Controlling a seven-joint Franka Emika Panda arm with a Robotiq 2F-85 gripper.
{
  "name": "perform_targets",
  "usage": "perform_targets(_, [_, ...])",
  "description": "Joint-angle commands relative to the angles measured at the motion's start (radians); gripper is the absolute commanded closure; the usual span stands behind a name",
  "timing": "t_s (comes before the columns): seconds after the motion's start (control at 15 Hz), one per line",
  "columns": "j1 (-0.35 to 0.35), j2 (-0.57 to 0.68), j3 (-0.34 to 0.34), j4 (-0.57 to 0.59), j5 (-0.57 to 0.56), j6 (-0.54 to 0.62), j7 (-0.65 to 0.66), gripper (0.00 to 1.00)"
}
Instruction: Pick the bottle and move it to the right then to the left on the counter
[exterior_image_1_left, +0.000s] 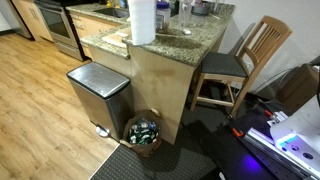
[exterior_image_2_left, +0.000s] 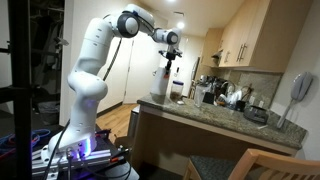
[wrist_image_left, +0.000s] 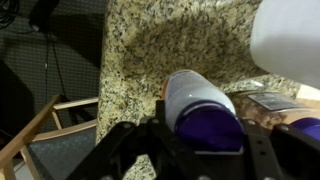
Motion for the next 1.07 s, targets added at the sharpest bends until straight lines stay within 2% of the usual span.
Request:
perform_targets(0.0, [0.035, -0.123, 0.042, 0.033, -0.039, -0.115, 0.065, 0.75])
perform_targets(0.07, [0.048, -0.157, 0.061, 0.044, -0.061, -0.132, 0.087, 0.75])
perform_targets(0.13, [0.023, -0.103, 0.052, 0.037, -0.028, -0.092, 0.054, 0.50])
perform_targets(0.27, [0.035, -0.161, 0.077, 0.047, -0.047, -0.123, 0.086, 0.50])
perform_targets(0.33, [0.037, -0.173, 0.081, 0.047, -0.050, -0.130, 0.090, 0.75])
perform_targets(0.53, [-0.002, -0.125, 0.009, -0.039, -0.032, -0.035, 0.048, 0.75])
perform_targets(0.8, [-0.072, -0.052, -0.025, -0.130, 0.054, 0.077, -0.016, 0.75])
perform_targets(1.0, [-0.091, -0.015, -0.026, -0.197, 0.153, 0.062, -0.082, 0.75])
